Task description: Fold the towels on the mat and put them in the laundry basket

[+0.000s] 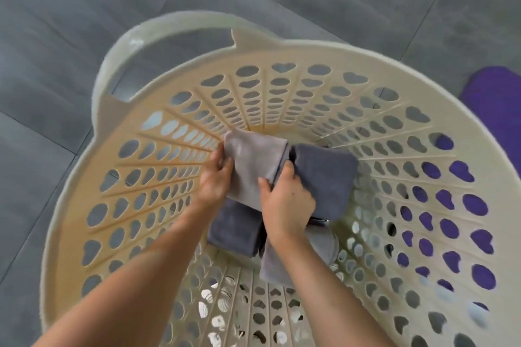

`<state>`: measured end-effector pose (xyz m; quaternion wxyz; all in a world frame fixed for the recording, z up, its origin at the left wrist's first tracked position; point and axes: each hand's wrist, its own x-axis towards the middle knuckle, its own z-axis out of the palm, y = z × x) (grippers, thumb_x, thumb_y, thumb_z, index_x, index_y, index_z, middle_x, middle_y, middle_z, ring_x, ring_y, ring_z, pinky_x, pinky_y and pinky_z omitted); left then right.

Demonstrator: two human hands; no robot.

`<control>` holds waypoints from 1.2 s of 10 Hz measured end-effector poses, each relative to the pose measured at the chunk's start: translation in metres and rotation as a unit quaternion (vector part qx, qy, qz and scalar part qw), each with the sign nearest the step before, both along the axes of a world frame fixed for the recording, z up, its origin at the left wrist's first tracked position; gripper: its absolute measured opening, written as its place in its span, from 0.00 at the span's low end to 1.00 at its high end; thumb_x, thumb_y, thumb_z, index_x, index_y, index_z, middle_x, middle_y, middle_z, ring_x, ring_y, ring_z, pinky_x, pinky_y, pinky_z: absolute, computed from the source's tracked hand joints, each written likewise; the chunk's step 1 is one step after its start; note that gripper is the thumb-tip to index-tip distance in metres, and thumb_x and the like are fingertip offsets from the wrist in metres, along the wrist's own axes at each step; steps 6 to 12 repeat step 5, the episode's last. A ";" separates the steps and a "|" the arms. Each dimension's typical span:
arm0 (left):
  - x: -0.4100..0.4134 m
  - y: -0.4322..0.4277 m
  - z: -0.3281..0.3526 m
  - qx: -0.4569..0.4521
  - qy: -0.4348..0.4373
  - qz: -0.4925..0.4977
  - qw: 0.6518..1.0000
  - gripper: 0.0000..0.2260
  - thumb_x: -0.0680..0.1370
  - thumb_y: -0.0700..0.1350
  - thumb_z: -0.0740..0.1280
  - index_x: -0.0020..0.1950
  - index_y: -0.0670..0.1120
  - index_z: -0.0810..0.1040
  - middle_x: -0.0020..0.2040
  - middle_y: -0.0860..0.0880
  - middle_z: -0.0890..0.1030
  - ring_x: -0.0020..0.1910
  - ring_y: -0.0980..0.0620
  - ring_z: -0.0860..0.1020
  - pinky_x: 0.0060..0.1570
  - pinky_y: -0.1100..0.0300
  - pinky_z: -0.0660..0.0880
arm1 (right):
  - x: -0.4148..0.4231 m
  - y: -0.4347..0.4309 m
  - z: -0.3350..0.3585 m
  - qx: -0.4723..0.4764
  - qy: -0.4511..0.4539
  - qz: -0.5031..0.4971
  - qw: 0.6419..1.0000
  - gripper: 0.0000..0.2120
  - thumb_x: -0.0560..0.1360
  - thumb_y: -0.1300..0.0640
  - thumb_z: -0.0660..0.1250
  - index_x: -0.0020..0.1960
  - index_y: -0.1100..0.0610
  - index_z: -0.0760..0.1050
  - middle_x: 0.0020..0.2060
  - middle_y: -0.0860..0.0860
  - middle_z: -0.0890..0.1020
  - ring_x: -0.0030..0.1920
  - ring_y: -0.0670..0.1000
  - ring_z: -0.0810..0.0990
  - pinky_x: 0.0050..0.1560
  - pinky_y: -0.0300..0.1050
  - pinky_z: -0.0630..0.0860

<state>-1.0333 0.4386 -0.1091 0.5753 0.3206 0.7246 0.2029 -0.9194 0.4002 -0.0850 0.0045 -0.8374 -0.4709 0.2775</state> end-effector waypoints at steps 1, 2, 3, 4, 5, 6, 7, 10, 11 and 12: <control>0.002 -0.005 -0.013 -0.008 0.028 -0.034 0.999 0.20 0.81 0.43 0.57 0.73 0.53 0.63 0.67 0.52 0.73 0.65 0.53 0.71 0.69 0.53 0.65 | 0.003 -0.003 -0.009 0.056 -0.151 0.098 0.982 0.35 0.55 0.48 0.81 0.58 0.58 0.75 0.39 0.57 0.78 0.34 0.57 0.78 0.30 0.45 0.71; 0.005 -0.004 -0.016 -0.001 0.063 -0.050 0.997 0.19 0.81 0.45 0.57 0.73 0.56 0.63 0.62 0.53 0.76 0.60 0.53 0.73 0.62 0.57 0.69 | 0.005 -0.003 -0.019 0.073 -0.208 0.187 0.957 0.31 0.59 0.52 0.80 0.60 0.48 0.75 0.38 0.54 0.75 0.36 0.55 0.74 0.35 0.46 0.69; 0.007 0.001 -0.014 -0.015 0.110 -0.091 0.990 0.21 0.81 0.46 0.56 0.74 0.57 0.61 0.63 0.51 0.76 0.60 0.50 0.74 0.57 0.59 0.68 | 0.006 0.007 -0.022 0.048 -0.242 0.244 0.938 0.22 0.68 0.50 0.74 0.61 0.44 0.75 0.42 0.52 0.77 0.41 0.54 0.75 0.41 0.47 0.68; 0.010 0.006 -0.006 -0.051 0.152 -0.107 0.981 0.23 0.81 0.47 0.55 0.76 0.56 0.55 0.68 0.48 0.73 0.64 0.45 0.72 0.60 0.55 0.68 | 0.010 0.015 -0.012 -0.014 -0.199 0.320 0.926 0.21 0.79 0.56 0.57 0.71 0.47 0.63 0.54 0.54 0.73 0.51 0.56 0.72 0.49 0.49 0.66; 0.009 0.007 0.019 -0.081 0.201 -0.107 0.970 0.24 0.80 0.48 0.58 0.76 0.53 0.57 0.69 0.46 0.71 0.66 0.42 0.71 0.65 0.50 0.69 | 0.018 0.010 0.016 -0.015 -0.198 0.316 0.928 0.21 0.76 0.52 0.64 0.68 0.45 0.69 0.50 0.53 0.76 0.47 0.56 0.74 0.47 0.49 0.67; 0.009 0.007 0.019 -0.081 0.201 -0.107 0.970 0.24 0.80 0.48 0.58 0.76 0.53 0.57 0.69 0.46 0.71 0.66 0.42 0.71 0.65 0.50 0.69 | 0.018 0.010 0.016 -0.015 -0.198 0.316 0.928 0.21 0.76 0.52 0.64 0.68 0.45 0.69 0.50 0.53 0.76 0.47 0.56 0.74 0.47 0.49 0.67; 0.009 0.007 0.019 -0.081 0.201 -0.107 0.970 0.24 0.80 0.48 0.58 0.76 0.53 0.57 0.69 0.46 0.71 0.66 0.42 0.71 0.65 0.50 0.69 | 0.018 0.010 0.016 -0.015 -0.198 0.316 0.928 0.21 0.76 0.52 0.64 0.68 0.45 0.69 0.50 0.53 0.76 0.47 0.56 0.74 0.47 0.49 0.67; 0.009 0.007 0.019 -0.081 0.201 -0.107 0.970 0.24 0.80 0.48 0.58 0.76 0.53 0.57 0.69 0.46 0.71 0.66 0.42 0.71 0.65 0.50 0.69 | 0.018 0.010 0.016 -0.015 -0.198 0.316 0.928 0.21 0.76 0.52 0.64 0.68 0.45 0.69 0.50 0.53 0.76 0.47 0.56 0.74 0.47 0.49 0.67; 0.009 0.007 0.019 -0.081 0.201 -0.107 0.970 0.24 0.80 0.48 0.58 0.76 0.53 0.57 0.69 0.46 0.71 0.66 0.42 0.71 0.65 0.50 0.69 | 0.018 0.010 0.016 -0.015 -0.198 0.316 0.928 0.21 0.76 0.52 0.64 0.68 0.45 0.69 0.50 0.53 0.76 0.47 0.56 0.74 0.47 0.49 0.67; 0.009 0.007 0.019 -0.081 0.201 -0.107 0.970 0.24 0.80 0.48 0.58 0.76 0.53 0.57 0.69 0.46 0.71 0.66 0.42 0.71 0.65 0.50 0.69 | 0.018 0.010 0.016 -0.015 -0.198 0.316 0.928 0.21 0.76 0.52 0.64 0.68 0.45 0.69 0.50 0.53 0.76 0.47 0.56 0.74 0.47 0.49 0.67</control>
